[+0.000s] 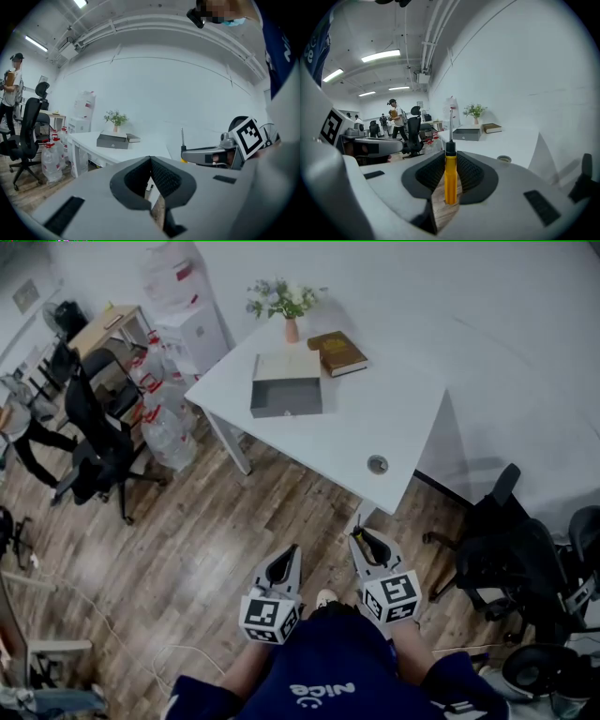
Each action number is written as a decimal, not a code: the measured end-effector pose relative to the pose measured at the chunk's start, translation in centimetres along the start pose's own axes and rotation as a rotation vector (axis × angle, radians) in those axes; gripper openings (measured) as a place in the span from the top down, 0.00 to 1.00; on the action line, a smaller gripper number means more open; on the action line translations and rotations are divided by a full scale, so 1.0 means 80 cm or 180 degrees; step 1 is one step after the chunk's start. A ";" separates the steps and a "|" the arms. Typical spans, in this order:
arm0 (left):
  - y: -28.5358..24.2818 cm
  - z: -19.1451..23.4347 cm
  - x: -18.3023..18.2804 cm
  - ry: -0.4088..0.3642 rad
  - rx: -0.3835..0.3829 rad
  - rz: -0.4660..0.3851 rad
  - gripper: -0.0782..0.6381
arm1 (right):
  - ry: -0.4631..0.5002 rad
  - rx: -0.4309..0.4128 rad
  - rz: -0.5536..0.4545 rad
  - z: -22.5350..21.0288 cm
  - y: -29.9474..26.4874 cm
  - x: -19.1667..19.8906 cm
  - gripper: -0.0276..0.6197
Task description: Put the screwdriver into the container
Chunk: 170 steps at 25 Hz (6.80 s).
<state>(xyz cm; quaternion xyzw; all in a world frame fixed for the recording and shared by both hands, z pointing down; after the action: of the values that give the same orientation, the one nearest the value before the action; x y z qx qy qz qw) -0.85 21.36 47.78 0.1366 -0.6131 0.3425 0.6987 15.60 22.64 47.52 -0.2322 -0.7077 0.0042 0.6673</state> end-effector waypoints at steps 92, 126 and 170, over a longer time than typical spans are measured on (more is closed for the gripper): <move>-0.350 0.409 -0.177 0.0170 -0.0691 -0.0140 0.87 | 0.1152 -0.0994 0.1557 -0.135 -0.673 -0.147 0.81; -0.328 0.435 -0.169 0.0242 -0.1242 -0.0033 0.87 | 0.0906 -0.1417 0.2435 -0.135 -0.753 -0.076 0.81; -0.329 0.369 -0.188 0.0154 -0.0107 -0.0346 0.87 | 0.0504 0.0217 -0.0030 -0.124 -0.482 -0.228 0.82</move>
<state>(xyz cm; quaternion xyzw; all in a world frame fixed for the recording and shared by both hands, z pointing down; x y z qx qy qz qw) -6.61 -20.50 45.78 0.1496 -0.5933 0.2969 0.7331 12.58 -20.88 43.60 -0.2055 -0.6532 0.0068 0.7287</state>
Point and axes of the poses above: the fingertips, and each gripper's own axes: y backward along the fingers, z to its left, x out of its underside, the point moved 4 cm from there along y, backward along the fingers, and after that the axes turned 1 degree about -x, right-handed, at the moved point
